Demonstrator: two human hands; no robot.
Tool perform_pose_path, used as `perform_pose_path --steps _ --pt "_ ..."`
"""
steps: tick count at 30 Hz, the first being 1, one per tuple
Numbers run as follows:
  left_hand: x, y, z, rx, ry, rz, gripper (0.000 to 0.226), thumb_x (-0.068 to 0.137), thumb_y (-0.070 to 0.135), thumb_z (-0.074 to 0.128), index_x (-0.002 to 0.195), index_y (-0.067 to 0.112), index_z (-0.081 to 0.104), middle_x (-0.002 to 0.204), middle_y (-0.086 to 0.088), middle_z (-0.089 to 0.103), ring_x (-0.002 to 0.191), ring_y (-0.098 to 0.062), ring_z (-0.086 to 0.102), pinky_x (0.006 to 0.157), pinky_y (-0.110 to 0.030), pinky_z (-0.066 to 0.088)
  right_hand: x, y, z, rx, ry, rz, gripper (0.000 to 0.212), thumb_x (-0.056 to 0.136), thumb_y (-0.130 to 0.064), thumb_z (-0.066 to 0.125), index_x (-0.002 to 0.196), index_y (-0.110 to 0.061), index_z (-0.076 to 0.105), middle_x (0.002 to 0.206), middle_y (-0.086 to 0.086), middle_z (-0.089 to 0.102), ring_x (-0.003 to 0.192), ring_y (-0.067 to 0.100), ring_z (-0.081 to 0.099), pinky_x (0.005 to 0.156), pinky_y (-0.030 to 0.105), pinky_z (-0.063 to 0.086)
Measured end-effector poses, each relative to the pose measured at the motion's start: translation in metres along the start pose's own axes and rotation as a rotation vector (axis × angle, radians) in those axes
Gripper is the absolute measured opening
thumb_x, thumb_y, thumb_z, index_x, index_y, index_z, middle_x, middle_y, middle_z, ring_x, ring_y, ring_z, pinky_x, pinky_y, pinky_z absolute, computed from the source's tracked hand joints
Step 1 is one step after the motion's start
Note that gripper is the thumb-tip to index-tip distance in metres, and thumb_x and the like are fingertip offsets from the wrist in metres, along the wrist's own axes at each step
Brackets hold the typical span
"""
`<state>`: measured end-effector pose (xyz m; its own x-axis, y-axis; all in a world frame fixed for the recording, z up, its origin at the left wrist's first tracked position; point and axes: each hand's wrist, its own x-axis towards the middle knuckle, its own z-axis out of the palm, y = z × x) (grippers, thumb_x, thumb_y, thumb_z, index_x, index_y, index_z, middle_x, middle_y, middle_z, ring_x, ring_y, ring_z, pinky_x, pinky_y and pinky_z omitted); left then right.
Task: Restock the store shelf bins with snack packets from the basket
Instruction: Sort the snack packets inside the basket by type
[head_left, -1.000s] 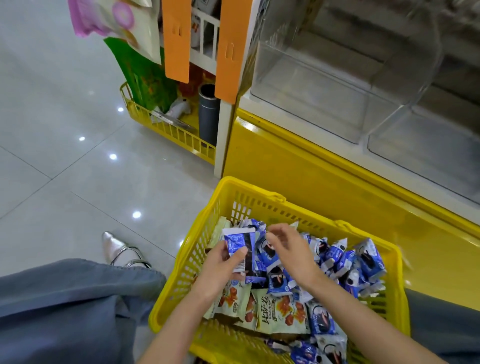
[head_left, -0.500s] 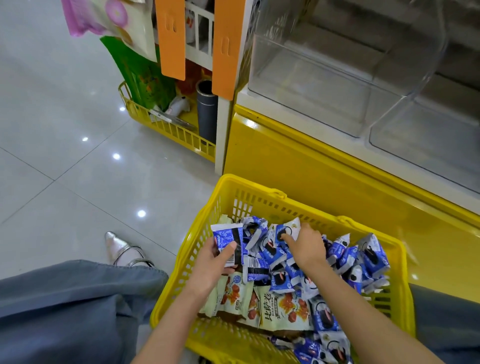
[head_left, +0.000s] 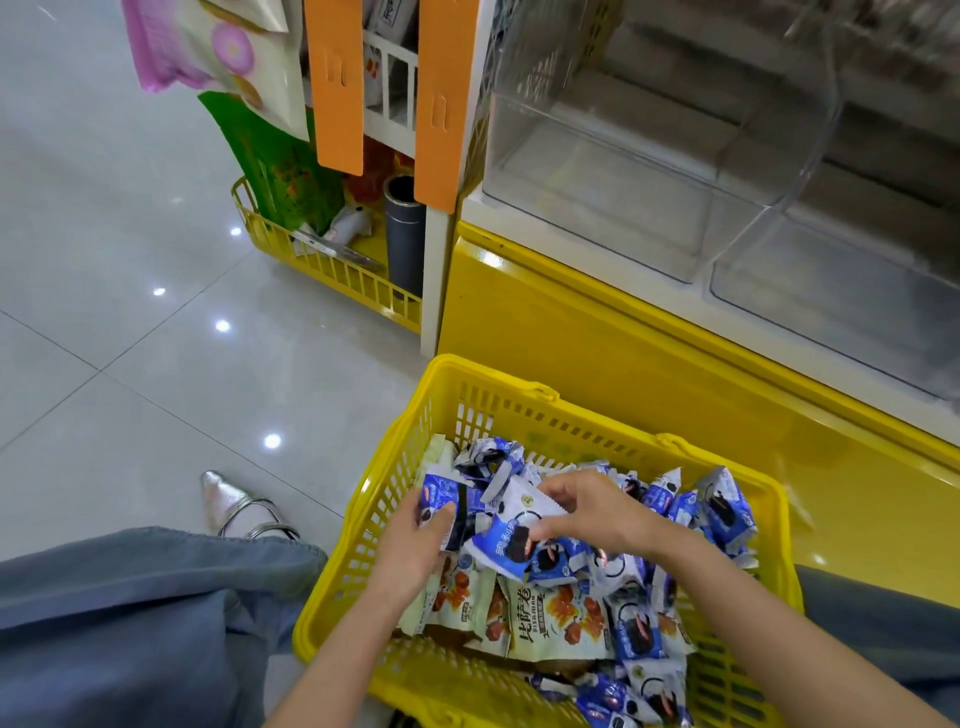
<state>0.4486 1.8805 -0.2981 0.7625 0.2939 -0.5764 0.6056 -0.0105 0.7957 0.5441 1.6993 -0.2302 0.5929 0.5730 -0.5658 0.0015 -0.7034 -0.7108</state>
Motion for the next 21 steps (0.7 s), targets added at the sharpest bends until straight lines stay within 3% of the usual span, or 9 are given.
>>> perform_pose_path --steps 1,2,4,6,9,11,14,16,21 --pt "-0.001 0.002 -0.002 0.016 0.032 0.017 0.043 0.094 0.026 0.05 0.134 0.014 0.041 0.128 -0.005 0.056 0.103 -0.022 0.061 0.072 -0.035 0.054 -0.002 -0.001 -0.001 0.038 -0.052 0.007 0.017 0.085 -0.015 0.067 0.098 -0.006 0.062 0.079 -0.01 0.068 0.056 -0.003 0.063 0.054 0.016 0.048" --pt "-0.003 0.005 -0.003 0.015 0.034 0.028 0.036 0.095 0.026 0.05 0.129 0.016 0.045 0.124 -0.004 0.059 0.1 -0.019 0.062 0.078 -0.036 0.054 -0.003 0.0 0.0 0.051 -0.084 0.018 0.015 0.087 -0.016 0.065 0.099 -0.008 0.063 0.081 -0.009 0.071 0.064 0.0 0.067 0.059 0.024 0.052" --pt "-0.008 0.013 -0.006 -0.065 -0.091 -0.001 0.015 0.096 0.03 0.046 0.109 0.025 0.051 0.111 0.001 0.065 0.083 -0.006 0.066 0.062 -0.021 0.053 0.0 0.001 0.005 0.06 -0.093 0.022 0.021 0.089 -0.015 0.062 0.106 -0.001 0.065 0.101 0.015 0.071 0.088 0.024 0.068 0.081 0.041 0.054" --pt "-0.015 0.02 -0.005 -0.096 -0.295 -0.048 0.012 0.094 0.043 0.043 0.098 0.034 0.05 0.098 0.011 0.066 0.073 0.003 0.065 0.057 -0.014 0.051 0.005 0.002 0.013 0.164 -0.051 0.003 0.015 0.089 -0.008 0.061 0.103 -0.003 0.065 0.104 0.018 0.069 0.083 0.017 0.068 0.078 0.027 0.056" --pt "-0.019 0.018 0.001 -0.072 -0.454 -0.003 0.028 0.086 0.049 0.055 0.111 0.041 0.045 0.109 0.016 0.061 0.095 -0.003 0.063 0.07 -0.021 0.055 0.015 0.0 0.023 0.346 0.106 0.007 0.008 0.086 -0.003 0.064 0.091 -0.009 0.063 0.092 0.006 0.069 0.071 0.006 0.066 0.07 0.019 0.055" --pt "-0.017 0.014 0.004 -0.112 -0.435 0.028 0.043 0.083 0.038 0.065 0.12 0.035 0.042 0.112 0.011 0.061 0.096 -0.004 0.063 0.07 -0.021 0.054 0.022 0.0 0.026 0.405 0.173 -0.008 0.011 0.084 -0.007 0.067 0.094 -0.007 0.063 0.092 0.008 0.069 0.074 0.007 0.067 0.07 0.018 0.054" --pt "-0.01 0.011 -0.001 -0.165 -0.324 0.051 0.038 0.084 0.029 0.066 0.113 0.037 0.044 0.11 0.014 0.063 0.093 -0.002 0.065 0.073 -0.023 0.056 0.038 0.007 0.024 0.242 0.336 -0.055 0.011 0.086 -0.017 0.066 0.098 -0.017 0.065 0.096 -0.003 0.068 0.087 0.004 0.064 0.08 0.015 0.05" --pt "-0.006 0.011 -0.007 -0.209 -0.272 0.033 0.034 0.084 0.029 0.066 0.11 0.037 0.045 0.109 0.013 0.063 0.095 -0.005 0.065 0.074 -0.027 0.057 0.056 0.017 0.016 0.106 0.422 -0.023 0.024 0.086 -0.017 0.066 0.109 -0.016 0.063 0.109 -0.003 0.065 0.1 0.008 0.059 0.093 0.022 0.047" --pt "0.002 0.008 -0.017 -0.26 -0.178 0.018 0.031 0.084 0.029 0.065 0.109 0.036 0.049 0.104 0.013 0.066 0.089 -0.004 0.067 0.065 -0.022 0.055 0.104 0.044 0.019 -0.214 0.223 0.095 0.076 0.075 -0.007 0.076 0.14 -0.017 0.038 0.147 0.004 0.038 0.134 0.021 0.036 0.107 0.03 0.032"
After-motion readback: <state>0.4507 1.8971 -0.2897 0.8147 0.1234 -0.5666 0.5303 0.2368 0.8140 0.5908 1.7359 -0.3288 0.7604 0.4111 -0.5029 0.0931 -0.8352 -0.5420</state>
